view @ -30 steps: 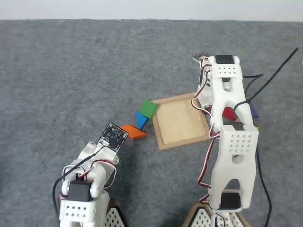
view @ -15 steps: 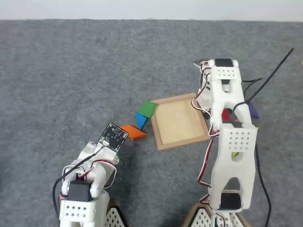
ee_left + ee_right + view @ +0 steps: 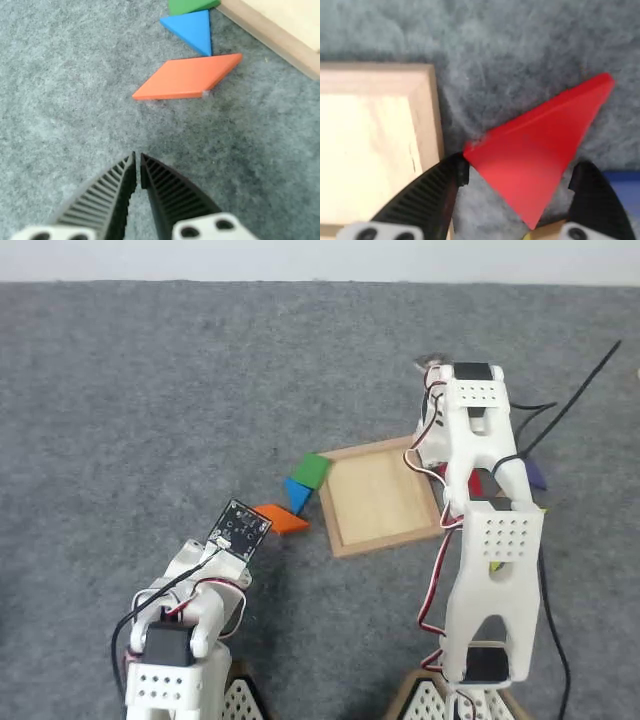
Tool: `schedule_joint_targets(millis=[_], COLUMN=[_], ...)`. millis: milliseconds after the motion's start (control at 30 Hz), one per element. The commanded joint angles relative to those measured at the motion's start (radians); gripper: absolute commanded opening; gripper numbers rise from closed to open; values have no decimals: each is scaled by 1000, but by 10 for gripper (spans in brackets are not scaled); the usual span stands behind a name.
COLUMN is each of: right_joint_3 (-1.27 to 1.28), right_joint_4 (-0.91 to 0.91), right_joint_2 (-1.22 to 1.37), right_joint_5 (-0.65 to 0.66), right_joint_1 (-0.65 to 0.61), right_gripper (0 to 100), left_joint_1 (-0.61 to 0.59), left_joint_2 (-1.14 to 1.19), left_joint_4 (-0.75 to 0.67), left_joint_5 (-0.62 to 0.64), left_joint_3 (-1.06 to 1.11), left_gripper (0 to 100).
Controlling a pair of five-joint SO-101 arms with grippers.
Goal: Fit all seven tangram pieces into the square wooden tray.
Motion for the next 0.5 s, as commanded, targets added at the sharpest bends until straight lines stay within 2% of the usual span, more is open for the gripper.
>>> schedule_joint_targets(millis=[0, 367, 467], right_joint_3=[-25, -37, -37], right_joint_4=[-50, -70, -77], right_joint_2=[-48, -54, -56], right_joint_5=[-64, -384, -433], right_joint_1=[4, 21, 24], right_gripper=[331, 329, 329], left_joint_1=[-8, -8, -8], left_joint_2=[-12, -12, -12], left_joint_4=[3, 3, 3], left_joint_5=[-11, -11, -11], left_joint_3=[-12, -12, -12], left_gripper=[13, 13, 13])
